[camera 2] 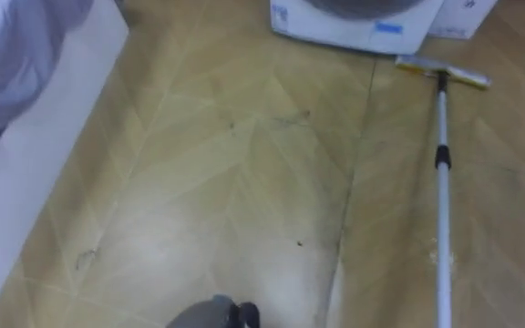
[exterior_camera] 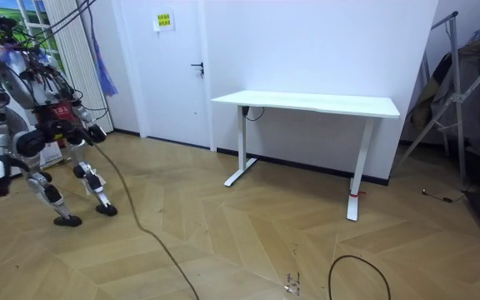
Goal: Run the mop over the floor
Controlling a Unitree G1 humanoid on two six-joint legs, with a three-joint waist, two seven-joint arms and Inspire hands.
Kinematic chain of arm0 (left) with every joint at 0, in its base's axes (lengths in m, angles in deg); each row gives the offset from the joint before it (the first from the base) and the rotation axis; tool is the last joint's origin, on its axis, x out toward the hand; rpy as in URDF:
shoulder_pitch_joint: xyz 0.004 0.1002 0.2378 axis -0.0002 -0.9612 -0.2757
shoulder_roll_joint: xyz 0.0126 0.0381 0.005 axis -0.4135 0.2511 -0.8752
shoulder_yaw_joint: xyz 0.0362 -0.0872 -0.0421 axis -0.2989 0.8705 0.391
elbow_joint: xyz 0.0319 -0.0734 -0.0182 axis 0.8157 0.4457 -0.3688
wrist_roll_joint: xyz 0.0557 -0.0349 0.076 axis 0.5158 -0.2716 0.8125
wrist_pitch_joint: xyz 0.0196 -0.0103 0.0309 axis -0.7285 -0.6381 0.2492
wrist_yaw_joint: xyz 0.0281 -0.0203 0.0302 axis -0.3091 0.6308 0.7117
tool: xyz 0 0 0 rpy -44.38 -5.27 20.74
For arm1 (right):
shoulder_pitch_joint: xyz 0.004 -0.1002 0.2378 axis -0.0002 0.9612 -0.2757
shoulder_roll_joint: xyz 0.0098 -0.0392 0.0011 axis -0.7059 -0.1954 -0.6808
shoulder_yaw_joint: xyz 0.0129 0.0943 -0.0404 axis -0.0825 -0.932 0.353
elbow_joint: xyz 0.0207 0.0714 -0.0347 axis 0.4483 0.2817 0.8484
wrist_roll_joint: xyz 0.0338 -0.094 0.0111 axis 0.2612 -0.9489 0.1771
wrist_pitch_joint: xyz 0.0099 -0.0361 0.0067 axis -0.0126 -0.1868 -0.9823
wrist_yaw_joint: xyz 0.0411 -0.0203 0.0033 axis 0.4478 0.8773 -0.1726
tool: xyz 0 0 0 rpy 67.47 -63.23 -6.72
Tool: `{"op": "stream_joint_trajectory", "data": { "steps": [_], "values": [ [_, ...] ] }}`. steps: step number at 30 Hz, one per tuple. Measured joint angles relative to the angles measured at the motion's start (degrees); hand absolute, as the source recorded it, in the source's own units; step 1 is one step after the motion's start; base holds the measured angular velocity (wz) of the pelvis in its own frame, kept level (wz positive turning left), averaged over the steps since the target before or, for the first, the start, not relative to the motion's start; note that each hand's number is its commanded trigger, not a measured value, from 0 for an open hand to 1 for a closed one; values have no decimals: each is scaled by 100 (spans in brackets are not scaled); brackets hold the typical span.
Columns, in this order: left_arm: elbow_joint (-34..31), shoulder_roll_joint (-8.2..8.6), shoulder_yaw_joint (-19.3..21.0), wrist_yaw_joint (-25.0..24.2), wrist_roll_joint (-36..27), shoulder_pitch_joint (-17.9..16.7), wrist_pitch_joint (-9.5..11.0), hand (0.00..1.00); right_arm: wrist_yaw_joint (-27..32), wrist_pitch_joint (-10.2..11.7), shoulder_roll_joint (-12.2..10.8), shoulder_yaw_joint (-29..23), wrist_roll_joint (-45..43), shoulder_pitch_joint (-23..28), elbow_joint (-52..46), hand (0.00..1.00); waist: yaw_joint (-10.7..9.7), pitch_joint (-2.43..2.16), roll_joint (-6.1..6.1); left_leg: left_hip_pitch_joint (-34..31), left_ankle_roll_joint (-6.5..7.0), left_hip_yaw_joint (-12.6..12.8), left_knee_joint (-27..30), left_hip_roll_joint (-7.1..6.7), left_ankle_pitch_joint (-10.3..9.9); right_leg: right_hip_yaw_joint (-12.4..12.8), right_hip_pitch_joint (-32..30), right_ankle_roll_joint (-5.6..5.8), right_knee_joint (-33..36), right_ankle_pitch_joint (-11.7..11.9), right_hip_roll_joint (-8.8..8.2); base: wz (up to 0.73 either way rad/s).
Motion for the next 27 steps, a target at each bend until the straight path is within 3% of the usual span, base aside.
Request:
{"op": "stream_joint_trajectory", "data": {
  "steps": [2,4,6,7,8,9,11,14,17,27],
  "values": [
    [14,-12,92,16,6,52,2,0,169,-101,-223,3,-99,254,-16,100,-43,-17,81,494,12,-122,-198,22,-124,230,-63,28,501,602,67,-8],
    [41,5,168,43,-4,122,27,0,226,-164,-404,-20,-168,313,-64,100,-101,-21,95,885,-7,-157,-611,40,-46,396,-148,69,198,595,135,-6],
    [62,57,164,65,-13,147,75,0,233,-173,-495,-86,-231,330,-65,100,-197,-10,47,1281,-18,-164,-1091,53,103,419,-93,63,-857,617,135,0],
    [60,79,169,79,-12,145,84,0,238,-175,-542,-136,-274,332,-64,100,-207,-7,-6,1506,-48,-155,-1338,48,147,361,47,34,-1785,935,148,-4],
    [102,135,179,106,-10,139,96,0,244,-176,-576,-185,-335,327,-81,100,-217,10,-40,1739,-92,-196,-1543,91,171,263,290,16,-2236,1184,218,-10],
    [104,151,175,106,-8,105,88,0,247,-198,-583,-192,-372,328,-104,100,-191,-38,1,1859,-124,-193,-1713,135,205,241,433,-11,-2481,1241,284,-20],
    [150,125,177,107,-5,43,42,0,183,-281,-609,-230,-388,345,-304,100,-202,-12,-24,2390,-234,-254,-2378,271,405,171,1034,-76,-3290,1557,512,-15],
    [192,76,194,115,6,-7,37,0,92,-288,-628,-256,-387,431,-556,100,-220,-23,-74,2849,-318,-323,-2818,386,484,36,1620,-140,-3905,1692,668,7],
    [115,151,335,120,60,-95,34,0,74,-294,-663,-350,-401,568,-673,100,-205,-38,-135,3220,-374,-337,-3018,432,493,-2,2048,-159,-4286,1739,774,9],
    [61,201,562,149,192,-218,-61,0,-111,-242,-876,-413,-526,788,-730,100,-232,-10,-174,3856,-378,-302,-3263,462,495,101,2666,-159,-4589,1739,833,-7]
  ]
}}
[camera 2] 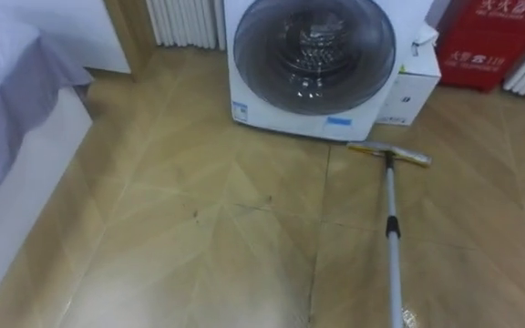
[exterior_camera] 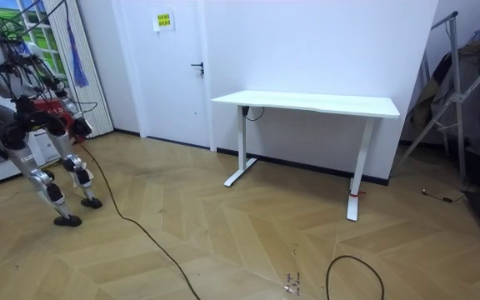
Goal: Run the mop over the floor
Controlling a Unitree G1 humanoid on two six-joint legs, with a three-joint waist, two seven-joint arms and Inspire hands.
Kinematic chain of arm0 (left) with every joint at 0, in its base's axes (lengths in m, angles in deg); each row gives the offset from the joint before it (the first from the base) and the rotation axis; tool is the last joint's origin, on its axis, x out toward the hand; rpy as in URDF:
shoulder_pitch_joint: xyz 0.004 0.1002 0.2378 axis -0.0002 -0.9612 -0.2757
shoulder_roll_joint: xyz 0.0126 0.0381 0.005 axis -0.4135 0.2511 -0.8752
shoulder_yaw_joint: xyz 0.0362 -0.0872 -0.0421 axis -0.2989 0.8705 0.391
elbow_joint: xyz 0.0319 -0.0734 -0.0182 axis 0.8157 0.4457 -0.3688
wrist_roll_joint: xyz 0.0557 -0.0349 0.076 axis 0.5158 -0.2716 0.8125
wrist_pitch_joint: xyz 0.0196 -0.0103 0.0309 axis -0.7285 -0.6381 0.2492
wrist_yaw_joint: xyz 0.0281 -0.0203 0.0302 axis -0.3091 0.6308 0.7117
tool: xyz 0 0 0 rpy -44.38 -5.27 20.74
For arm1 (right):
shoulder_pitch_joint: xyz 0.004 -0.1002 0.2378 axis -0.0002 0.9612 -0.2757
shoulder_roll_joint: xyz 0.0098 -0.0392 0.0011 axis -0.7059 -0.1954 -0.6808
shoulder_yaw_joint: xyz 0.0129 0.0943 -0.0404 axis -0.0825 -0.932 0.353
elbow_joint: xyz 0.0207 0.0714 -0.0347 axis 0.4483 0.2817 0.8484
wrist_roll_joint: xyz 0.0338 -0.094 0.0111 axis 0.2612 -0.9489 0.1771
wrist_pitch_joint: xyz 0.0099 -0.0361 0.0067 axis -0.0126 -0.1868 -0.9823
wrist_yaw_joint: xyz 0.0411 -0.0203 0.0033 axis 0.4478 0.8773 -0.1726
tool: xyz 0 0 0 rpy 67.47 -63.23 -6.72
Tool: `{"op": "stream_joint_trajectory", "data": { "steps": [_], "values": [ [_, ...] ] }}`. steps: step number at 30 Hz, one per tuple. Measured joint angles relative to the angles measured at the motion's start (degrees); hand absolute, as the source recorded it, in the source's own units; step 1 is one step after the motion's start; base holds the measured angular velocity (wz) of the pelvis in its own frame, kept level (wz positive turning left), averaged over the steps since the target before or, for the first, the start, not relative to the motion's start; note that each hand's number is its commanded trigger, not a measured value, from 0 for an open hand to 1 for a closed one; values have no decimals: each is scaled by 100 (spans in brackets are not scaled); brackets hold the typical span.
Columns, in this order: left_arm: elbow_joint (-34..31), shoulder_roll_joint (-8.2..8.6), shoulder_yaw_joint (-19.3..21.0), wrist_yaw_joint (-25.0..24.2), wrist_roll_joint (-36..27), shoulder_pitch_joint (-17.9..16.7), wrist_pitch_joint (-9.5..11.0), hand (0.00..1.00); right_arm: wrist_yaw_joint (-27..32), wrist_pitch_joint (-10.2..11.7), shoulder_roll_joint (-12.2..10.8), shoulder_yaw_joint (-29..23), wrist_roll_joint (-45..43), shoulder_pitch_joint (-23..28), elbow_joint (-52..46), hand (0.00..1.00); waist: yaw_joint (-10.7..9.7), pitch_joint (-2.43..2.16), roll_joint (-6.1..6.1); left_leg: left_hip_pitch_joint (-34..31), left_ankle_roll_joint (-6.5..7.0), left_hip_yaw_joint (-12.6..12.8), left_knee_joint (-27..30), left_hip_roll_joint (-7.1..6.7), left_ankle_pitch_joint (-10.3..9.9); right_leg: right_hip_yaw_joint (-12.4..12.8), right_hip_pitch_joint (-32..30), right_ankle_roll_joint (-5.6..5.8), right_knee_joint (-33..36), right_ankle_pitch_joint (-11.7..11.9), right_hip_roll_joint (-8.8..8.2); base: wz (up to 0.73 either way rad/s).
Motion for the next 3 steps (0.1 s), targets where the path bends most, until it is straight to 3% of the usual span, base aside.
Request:
{"op": "stream_joint_trajectory", "data": {
  "steps": [3],
  "values": [
    [158,-3,156,-20,156,2,-13,0,-141,1,-20,-119,-77,21,-15,100,-81,27,16,126,0,31,-30,0,-1,6,128,3,0,2,-3,0]
  ]
}}
